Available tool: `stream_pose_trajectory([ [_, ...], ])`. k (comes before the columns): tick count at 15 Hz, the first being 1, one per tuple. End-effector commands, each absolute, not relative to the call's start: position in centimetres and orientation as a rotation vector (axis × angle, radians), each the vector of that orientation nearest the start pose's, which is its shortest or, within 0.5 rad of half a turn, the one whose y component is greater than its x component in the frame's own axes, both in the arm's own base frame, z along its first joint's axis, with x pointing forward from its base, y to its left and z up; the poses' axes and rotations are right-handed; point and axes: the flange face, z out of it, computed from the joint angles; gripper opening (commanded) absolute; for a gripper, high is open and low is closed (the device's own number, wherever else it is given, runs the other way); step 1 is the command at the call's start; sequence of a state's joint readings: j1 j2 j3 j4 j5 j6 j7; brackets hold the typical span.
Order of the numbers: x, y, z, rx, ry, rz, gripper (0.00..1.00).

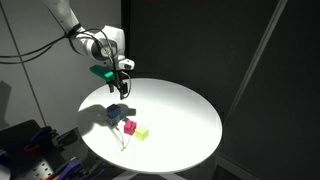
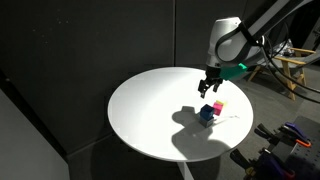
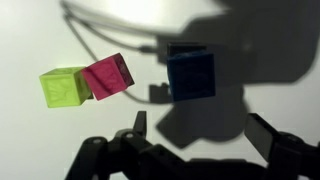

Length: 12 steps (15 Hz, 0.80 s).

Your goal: Light the blue dice and put it between the pink and yellow dice

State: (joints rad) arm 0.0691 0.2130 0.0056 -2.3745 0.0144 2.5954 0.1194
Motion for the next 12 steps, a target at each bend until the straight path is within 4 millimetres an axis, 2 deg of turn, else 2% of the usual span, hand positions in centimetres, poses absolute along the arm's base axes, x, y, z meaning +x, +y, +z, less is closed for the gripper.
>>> stream_pose_trajectory([
  [1,50.2,4.1,23.2,-3.154,0.112,-0.039,1.0],
  [12,49.4,3.8,20.4,-3.153,0.105,0.009,1.0],
])
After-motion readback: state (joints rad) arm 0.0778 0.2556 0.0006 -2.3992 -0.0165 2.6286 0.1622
